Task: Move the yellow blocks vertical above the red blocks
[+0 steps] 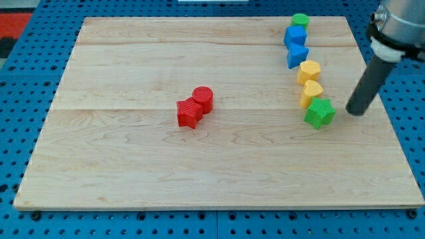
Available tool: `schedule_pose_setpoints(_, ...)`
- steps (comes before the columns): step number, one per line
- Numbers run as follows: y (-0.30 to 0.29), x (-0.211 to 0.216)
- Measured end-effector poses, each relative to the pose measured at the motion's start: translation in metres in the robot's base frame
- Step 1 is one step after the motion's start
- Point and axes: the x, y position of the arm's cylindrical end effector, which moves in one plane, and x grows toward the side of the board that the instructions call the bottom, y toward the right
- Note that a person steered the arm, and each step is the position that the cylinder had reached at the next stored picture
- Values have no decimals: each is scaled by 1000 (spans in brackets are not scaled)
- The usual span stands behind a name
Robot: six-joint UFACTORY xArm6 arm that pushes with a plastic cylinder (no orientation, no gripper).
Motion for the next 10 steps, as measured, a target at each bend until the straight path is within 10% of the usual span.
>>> schedule_pose_setpoints(4, -105, 13)
schedule_pose_setpoints(6, -230, -101)
schedule_pose_setpoints(8, -124, -17)
schedule_pose_setpoints(10, 7, -55)
